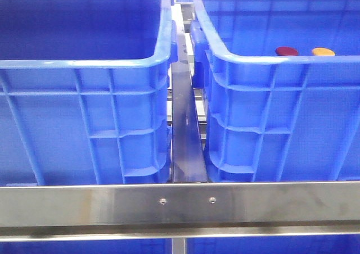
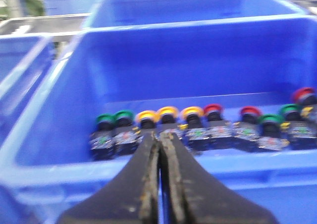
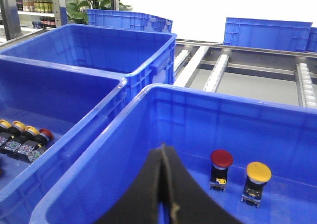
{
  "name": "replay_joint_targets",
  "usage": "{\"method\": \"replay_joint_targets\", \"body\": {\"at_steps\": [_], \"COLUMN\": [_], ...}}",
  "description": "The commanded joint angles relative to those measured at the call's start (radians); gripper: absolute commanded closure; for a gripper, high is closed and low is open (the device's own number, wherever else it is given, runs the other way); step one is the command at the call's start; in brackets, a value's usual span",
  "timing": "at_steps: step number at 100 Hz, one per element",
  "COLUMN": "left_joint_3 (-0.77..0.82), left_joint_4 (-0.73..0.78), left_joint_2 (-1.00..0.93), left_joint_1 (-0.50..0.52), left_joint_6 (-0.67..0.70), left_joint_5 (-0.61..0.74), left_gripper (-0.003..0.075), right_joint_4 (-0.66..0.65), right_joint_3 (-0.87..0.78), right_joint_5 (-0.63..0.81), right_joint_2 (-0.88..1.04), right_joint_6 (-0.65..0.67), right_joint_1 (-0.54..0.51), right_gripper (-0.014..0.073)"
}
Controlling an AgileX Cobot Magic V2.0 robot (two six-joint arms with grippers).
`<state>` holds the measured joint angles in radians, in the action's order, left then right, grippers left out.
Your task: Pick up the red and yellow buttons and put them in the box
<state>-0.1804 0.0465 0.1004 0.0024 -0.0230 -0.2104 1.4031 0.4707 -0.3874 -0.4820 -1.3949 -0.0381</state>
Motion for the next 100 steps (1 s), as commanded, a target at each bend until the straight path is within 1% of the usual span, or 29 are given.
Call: {"method": "replay_joint_targets", "body": {"at_steps": [1, 16, 27, 32, 35, 40, 100], "left_joint_3": [0.010, 0.092, 0.172, 0.216, 0.239, 0.229, 0.234], "left_joint_4": [-0.012, -0.012, -0.012, -0.012, -0.014, -0.014, -0.018], "left_joint_2": [-0.017, -0.069, -0.119, -0.139, -0.137, -0.137, -0.137], "left_joint_1": [0.029, 0.065, 0.068, 0.068, 0.065, 0.061, 0.053], "left_joint_6": [0.010, 0.010, 0.010, 0.010, 0.012, 0.012, 0.012], "left_joint_5": [0.116, 0.204, 0.277, 0.320, 0.369, 0.293, 0.286], "left_gripper": [0.0740, 0.0740, 0.0740, 0.0740, 0.0740, 0.0740, 0.0740], "right_joint_4": [0.026, 0.026, 0.026, 0.026, 0.026, 0.026, 0.026], "right_joint_3": [0.025, 0.025, 0.025, 0.025, 0.025, 0.025, 0.025], "right_joint_5": [0.004, 0.004, 0.004, 0.004, 0.004, 0.004, 0.000], "right_joint_2": [-0.002, -0.002, -0.002, -0.002, -0.002, -0.002, -0.002], "right_joint_6": [-0.009, -0.009, -0.009, -0.009, -0.009, -0.009, -0.009], "right_joint_1": [-0.008, -0.008, -0.008, -0.008, -0.008, -0.008, -0.008], "right_gripper": [0.0663, 0.0663, 0.0663, 0.0663, 0.0663, 0.0663, 0.0663]}}
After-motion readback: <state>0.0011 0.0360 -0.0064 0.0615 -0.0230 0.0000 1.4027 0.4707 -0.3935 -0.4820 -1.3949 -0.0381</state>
